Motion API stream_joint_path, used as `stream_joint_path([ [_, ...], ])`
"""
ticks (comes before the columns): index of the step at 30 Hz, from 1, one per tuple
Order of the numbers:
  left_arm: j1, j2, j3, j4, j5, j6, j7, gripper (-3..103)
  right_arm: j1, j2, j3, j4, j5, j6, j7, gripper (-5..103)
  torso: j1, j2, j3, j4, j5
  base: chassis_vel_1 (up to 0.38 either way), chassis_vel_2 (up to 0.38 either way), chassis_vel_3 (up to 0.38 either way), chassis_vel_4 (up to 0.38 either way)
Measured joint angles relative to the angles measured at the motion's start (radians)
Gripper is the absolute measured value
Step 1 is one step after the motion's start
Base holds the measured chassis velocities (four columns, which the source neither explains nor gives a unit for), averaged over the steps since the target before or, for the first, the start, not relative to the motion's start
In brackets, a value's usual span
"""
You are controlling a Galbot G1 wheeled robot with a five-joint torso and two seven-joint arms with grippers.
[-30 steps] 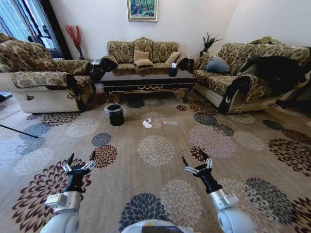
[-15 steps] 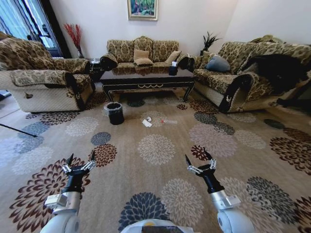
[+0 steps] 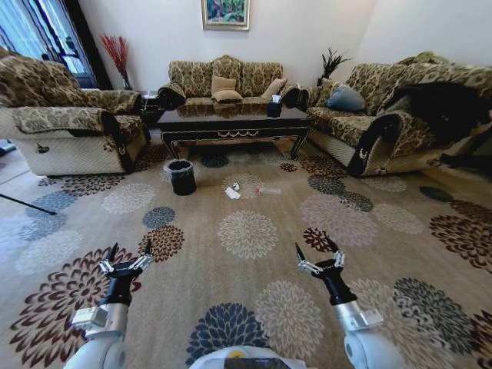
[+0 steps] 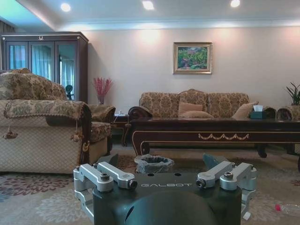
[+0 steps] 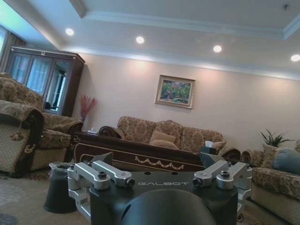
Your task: Move to the front of the table and pick up the trash from the floor, then place it into the trash bin.
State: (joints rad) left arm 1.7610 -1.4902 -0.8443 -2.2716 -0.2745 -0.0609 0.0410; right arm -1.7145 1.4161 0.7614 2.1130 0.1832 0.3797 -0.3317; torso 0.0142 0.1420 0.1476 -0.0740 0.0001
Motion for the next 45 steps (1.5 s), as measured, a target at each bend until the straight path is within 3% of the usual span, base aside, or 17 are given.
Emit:
stream_joint_path([
  [26, -0.003, 0.006, -0.004, -0.019, -0.018, 0.005, -0.001, 100, -0.012, 0.017, -0.011, -0.028, 0.009, 0.031, -0.02, 100, -0.014, -0.091, -0.077, 0.0, -0.0002, 0.0, 0.0, 0.0, 0.0],
  [33, -0.049, 0.024, -0.038, -0.144, -0.118, 0.098, -0.018, 100, -0.011, 0.016, -0.008, -0.036, 0.011, 0.041, -0.016, 100, -0.014, -0.129, -0.112, -0.0001, 0.0, 0.0, 0.0, 0.0, 0.0],
  [40, -0.031, 0.012, -0.023, -0.14, -0.101, 0.081, -0.017, 100, -0.009, 0.018, -0.01, -0.049, 0.003, 0.055, -0.014, 100, -0.014, -0.142, -0.135, 0.0001, -0.0001, 0.0, 0.0, 0.0, 0.0],
  [45, -0.029, 0.012, -0.019, -0.126, -0.098, 0.037, -0.023, 100, -0.008, 0.021, -0.012, -0.056, 0.0, 0.065, -0.016, 100, -0.014, -0.142, -0.138, 0.0, -0.0001, 0.0, 0.0, 0.0, 0.0],
])
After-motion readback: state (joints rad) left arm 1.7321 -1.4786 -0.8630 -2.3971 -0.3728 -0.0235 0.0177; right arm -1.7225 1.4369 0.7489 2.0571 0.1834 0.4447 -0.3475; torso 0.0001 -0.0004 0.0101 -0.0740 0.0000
